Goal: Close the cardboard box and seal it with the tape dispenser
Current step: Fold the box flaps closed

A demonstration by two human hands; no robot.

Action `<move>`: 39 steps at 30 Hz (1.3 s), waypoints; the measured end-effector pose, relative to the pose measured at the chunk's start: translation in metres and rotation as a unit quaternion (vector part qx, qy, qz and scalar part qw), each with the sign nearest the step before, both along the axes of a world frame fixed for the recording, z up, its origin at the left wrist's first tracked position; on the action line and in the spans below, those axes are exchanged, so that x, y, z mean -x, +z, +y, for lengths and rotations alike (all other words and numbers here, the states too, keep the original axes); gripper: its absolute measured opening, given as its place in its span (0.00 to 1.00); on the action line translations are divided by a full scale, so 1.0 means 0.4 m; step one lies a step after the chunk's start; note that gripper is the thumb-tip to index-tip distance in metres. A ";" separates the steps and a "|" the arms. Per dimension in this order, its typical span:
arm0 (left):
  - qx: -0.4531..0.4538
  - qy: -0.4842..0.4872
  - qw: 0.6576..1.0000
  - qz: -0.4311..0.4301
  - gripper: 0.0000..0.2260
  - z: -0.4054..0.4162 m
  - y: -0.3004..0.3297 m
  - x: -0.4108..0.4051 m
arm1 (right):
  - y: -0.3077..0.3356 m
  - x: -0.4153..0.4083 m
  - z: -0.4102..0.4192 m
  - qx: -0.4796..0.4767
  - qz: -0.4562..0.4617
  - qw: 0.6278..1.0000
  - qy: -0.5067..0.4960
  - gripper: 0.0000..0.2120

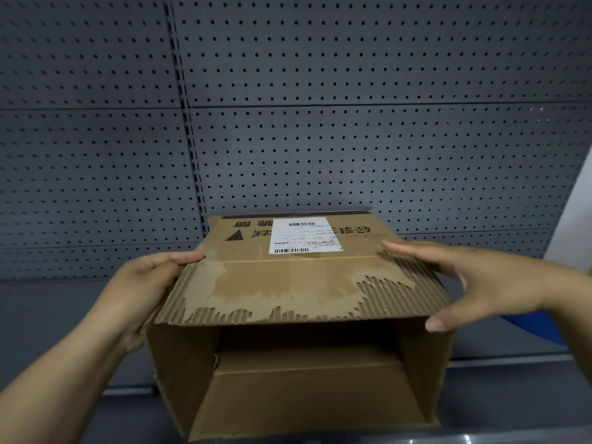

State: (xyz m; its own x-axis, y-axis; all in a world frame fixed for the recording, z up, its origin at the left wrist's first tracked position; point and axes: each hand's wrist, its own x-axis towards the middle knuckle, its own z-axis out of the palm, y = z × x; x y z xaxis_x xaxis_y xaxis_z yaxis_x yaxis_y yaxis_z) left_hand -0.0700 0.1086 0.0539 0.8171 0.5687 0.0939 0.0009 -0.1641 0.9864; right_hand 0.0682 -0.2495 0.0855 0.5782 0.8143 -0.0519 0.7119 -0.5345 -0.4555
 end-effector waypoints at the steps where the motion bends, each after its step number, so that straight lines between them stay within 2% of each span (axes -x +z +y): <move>1: 0.012 -0.013 1.000 -0.002 0.14 0.003 -0.001 0.005 | 0.002 0.003 0.001 -0.046 0.031 0.998 -0.007 0.44; 3: 0.034 -0.046 0.998 -0.016 0.14 0.005 -0.008 0.012 | 0.008 0.007 -0.003 -0.135 0.079 0.988 -0.021 0.38; 5: 0.034 -0.080 0.996 -0.035 0.15 0.009 -0.022 0.011 | 0.013 0.007 -0.003 -0.196 0.072 0.977 -0.050 0.35; 7: -0.017 -0.109 0.992 -0.057 0.15 0.017 -0.036 0.011 | 0.014 0.002 0.003 -0.237 0.037 0.967 -0.091 0.34; 10: -0.136 -0.160 0.974 -0.084 0.23 0.038 -0.054 0.012 | 0.009 -0.001 0.024 -0.312 0.012 0.938 -0.152 0.42; 12: -0.181 -0.168 0.965 -0.083 0.24 0.036 -0.060 0.008 | 0.007 0.002 0.045 -0.350 0.006 0.916 -0.196 0.44; 14: -0.212 -0.152 0.960 -0.099 0.28 0.023 -0.071 -0.009 | 0.005 0.004 0.065 -0.376 -0.004 0.899 -0.225 0.41; 16: -0.269 -0.090 0.951 -0.124 0.41 0.007 -0.081 -0.030 | 0.004 0.005 0.079 -0.399 -0.010 0.884 -0.244 0.34; 18: -0.366 -0.019 0.918 -0.153 0.52 -0.001 -0.095 -0.052 | 0.006 0.004 0.087 -0.400 -0.006 0.878 -0.262 0.34; 20: -0.431 0.032 0.887 -0.162 0.56 -0.005 -0.106 -0.072 | 0.005 0.002 0.085 -0.393 -0.004 0.881 -0.264 0.30; 23: -0.435 0.073 0.886 -0.142 0.50 -0.013 -0.098 -0.096 | 0.000 -0.011 0.059 -0.368 0.024 0.906 -0.207 0.30; 26: -0.431 0.094 0.885 -0.150 0.48 -0.005 -0.089 -0.112 | -0.011 -0.032 0.013 -0.292 0.114 0.944 -0.103 0.32; 29: -0.444 0.098 0.878 -0.147 0.49 0.003 -0.090 -0.118 | -0.016 -0.042 -0.029 -0.246 0.238 0.939 -0.024 0.44; 30: -0.450 0.100 0.876 -0.142 0.49 0.003 -0.092 -0.120 | -0.020 -0.041 -0.034 -0.233 0.254 0.939 -0.005 0.48; 32: -0.443 0.098 0.880 -0.141 0.48 -0.005 -0.092 -0.121 | -0.037 -0.044 -0.027 -0.206 0.207 0.956 -0.012 0.52; 34: -0.428 0.097 0.886 -0.151 0.47 -0.013 -0.092 -0.121 | -0.059 -0.034 0.004 -0.220 0.085 0.969 -0.074 0.53; 36: -0.422 0.092 0.888 -0.161 0.49 -0.013 -0.098 -0.121 | -0.086 -0.024 0.041 -0.266 -0.023 0.955 -0.126 0.53; 39: -0.438 0.077 0.877 -0.182 0.54 -0.011 -0.117 -0.120 | -0.137 -0.022 0.071 -0.352 -0.102 0.912 -0.183 0.60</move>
State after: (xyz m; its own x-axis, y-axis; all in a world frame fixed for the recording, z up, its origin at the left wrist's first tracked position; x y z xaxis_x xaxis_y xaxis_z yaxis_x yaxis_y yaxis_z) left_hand -0.0220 0.1043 0.0072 0.5612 0.2491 0.7893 -0.1991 -0.8850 0.4209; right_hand 0.0770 -0.2212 0.0308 0.7570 0.3546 0.5488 0.6530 -0.3804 -0.6549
